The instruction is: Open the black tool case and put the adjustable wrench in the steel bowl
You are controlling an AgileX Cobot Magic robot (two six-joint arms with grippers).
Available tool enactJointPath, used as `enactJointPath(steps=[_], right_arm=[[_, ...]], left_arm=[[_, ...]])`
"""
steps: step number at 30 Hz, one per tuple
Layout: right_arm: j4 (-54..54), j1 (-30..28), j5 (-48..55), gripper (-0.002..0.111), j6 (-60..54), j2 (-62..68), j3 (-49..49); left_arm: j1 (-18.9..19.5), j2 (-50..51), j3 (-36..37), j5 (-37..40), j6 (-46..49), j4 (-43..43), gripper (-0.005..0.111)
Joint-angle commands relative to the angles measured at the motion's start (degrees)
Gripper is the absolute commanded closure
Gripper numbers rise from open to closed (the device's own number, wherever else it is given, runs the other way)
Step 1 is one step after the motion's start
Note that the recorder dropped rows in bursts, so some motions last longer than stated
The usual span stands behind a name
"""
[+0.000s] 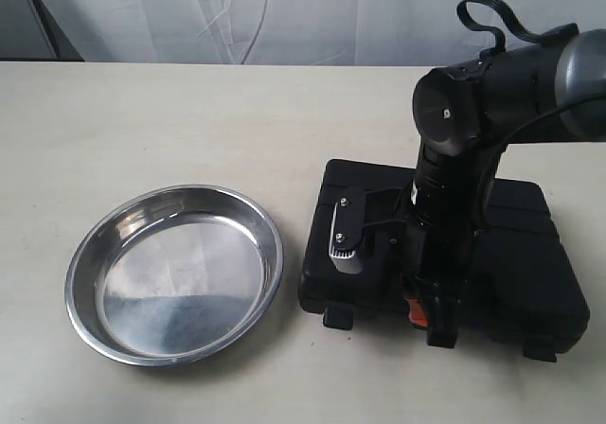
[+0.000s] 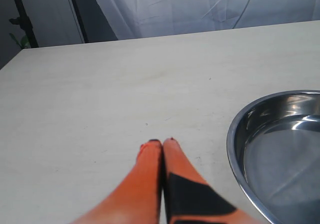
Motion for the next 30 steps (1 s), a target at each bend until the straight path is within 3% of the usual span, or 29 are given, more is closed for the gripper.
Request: enactJointPath(steps=[1,15,30], right_arm=[[-0.12,0.95,1.13,0.109,-0.33,-1.04,0.06],[-1.50,3.28,3.95,0.109,0.81,-3.52,-0.06],[-1.97,3.28,0.40,0.109,2.24,-7.78,-0.06]], left_arm=[[0.22,-0.15,-0.16,-0.72,-0.09,0.21,0.107],[0.22,-0.15,-0.16,-0.72,-0.09,0.21,0.107],[0.22,-0.15,-0.16,-0.72,-0.09,0.21,0.107]])
